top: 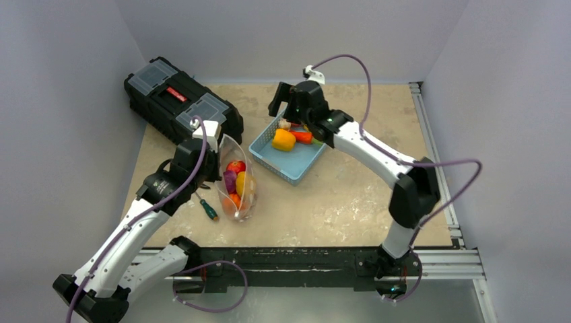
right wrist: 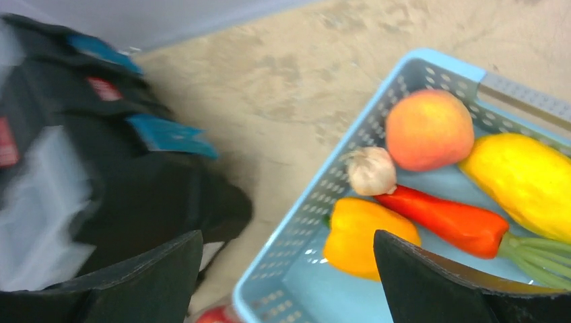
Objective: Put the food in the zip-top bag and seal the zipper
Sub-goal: Pick up the fake vegetable from the bin.
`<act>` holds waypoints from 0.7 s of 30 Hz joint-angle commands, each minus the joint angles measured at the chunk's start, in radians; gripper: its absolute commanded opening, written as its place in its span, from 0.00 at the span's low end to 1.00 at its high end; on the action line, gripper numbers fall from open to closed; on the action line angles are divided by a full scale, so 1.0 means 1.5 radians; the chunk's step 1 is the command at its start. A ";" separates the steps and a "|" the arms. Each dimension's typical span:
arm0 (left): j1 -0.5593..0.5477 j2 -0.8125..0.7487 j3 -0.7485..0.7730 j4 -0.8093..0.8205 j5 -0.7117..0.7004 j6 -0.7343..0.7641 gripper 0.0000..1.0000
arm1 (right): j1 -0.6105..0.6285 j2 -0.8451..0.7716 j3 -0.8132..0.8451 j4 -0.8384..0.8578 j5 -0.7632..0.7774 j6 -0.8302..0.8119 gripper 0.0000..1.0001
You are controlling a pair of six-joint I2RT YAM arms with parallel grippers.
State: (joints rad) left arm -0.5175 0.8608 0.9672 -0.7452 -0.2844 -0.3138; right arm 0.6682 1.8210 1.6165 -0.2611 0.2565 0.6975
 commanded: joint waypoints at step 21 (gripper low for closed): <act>-0.002 0.011 0.008 0.026 0.000 0.001 0.00 | -0.012 0.212 0.045 -0.034 0.002 0.032 0.82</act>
State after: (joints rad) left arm -0.5175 0.8753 0.9672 -0.7448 -0.2848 -0.3134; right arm 0.6533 2.1563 1.6936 -0.3668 0.2844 0.7601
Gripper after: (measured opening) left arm 0.005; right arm 0.860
